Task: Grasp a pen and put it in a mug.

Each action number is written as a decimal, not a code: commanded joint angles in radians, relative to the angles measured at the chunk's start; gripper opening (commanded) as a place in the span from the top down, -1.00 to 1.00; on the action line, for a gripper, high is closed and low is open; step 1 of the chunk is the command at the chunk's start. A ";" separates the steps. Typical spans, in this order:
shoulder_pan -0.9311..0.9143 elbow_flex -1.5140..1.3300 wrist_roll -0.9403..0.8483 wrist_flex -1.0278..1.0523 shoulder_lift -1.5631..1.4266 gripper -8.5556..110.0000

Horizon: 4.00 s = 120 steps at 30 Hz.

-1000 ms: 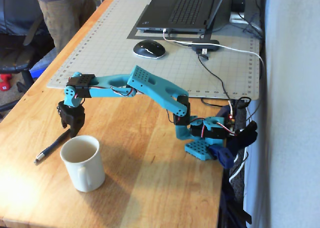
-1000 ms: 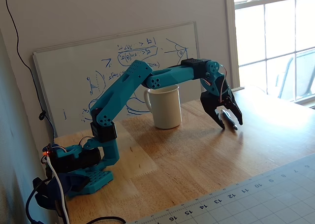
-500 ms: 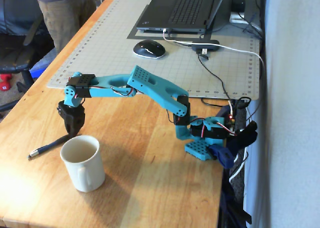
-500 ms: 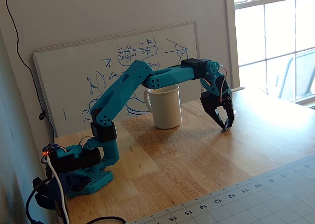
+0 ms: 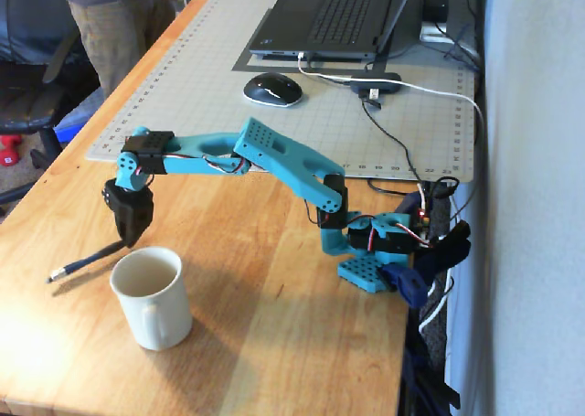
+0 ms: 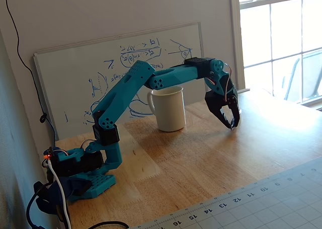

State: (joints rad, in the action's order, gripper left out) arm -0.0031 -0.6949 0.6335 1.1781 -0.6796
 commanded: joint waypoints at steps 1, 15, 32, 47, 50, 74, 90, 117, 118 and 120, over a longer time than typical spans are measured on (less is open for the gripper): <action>-0.003 0.067 0.005 0.000 -0.232 0.82; 0.026 -0.110 -0.433 -0.011 -0.523 0.82; 0.025 -0.244 -1.597 -0.021 -0.890 0.82; 0.213 -0.364 -1.959 -0.230 -1.028 0.82; 0.250 -0.535 -2.023 -0.244 -1.150 0.82; 0.479 -0.945 -2.155 -0.528 -1.465 0.82; 0.480 -1.147 -2.155 -0.624 -1.371 0.82; 0.413 -1.436 -2.031 -0.626 -1.678 0.61; 0.402 -1.451 -1.980 -0.626 -1.709 0.61; 0.380 -1.486 -1.870 -0.626 -1.767 0.61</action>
State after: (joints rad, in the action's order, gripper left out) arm 0.4111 -2.1706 -1.3545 0.5783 -2.3163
